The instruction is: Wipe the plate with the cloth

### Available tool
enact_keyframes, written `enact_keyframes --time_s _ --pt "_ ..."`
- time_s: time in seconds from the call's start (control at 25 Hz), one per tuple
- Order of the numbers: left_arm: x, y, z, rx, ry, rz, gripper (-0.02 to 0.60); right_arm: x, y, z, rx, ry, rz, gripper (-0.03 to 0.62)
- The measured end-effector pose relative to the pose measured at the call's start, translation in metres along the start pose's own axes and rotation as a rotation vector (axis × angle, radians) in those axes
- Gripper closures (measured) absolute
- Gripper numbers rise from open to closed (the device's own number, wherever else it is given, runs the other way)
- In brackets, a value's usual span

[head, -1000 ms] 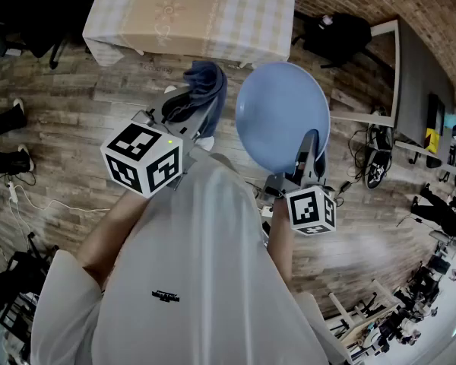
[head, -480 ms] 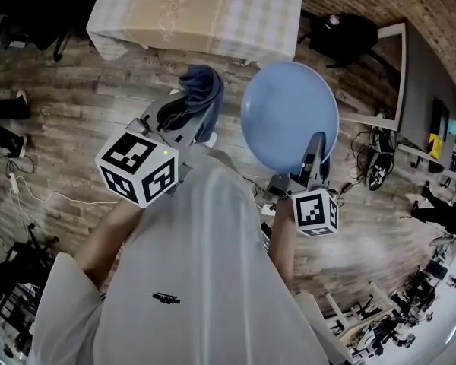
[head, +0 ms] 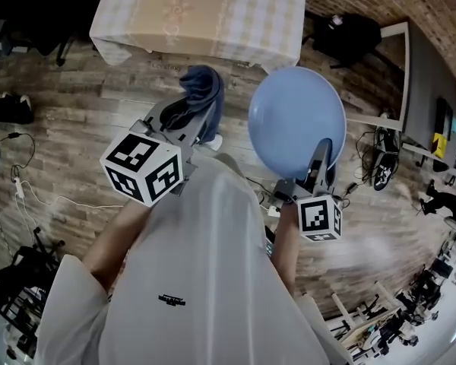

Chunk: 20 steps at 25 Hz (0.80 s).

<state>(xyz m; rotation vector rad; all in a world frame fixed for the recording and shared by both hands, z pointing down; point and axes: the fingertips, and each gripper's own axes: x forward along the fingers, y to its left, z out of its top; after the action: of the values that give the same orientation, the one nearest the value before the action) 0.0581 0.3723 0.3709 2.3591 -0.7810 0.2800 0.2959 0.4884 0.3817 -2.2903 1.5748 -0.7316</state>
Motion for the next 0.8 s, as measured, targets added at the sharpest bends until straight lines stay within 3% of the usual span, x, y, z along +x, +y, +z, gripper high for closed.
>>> enact_keyframes --time_s 0.2,0.44,0.8 --pt "-0.004 0.008 0.013 -0.004 -0.024 0.014 0.52 0.008 0.003 -0.002 0.008 0.015 -0.008 0.536" --pt "0.025 0.047 0.049 -0.031 -0.043 0.018 0.52 0.072 0.039 0.005 -0.01 0.031 0.047 0.536" --pt "0.102 0.122 0.154 -0.033 -0.049 -0.038 0.52 0.207 0.114 0.034 -0.036 0.017 0.09 0.536"
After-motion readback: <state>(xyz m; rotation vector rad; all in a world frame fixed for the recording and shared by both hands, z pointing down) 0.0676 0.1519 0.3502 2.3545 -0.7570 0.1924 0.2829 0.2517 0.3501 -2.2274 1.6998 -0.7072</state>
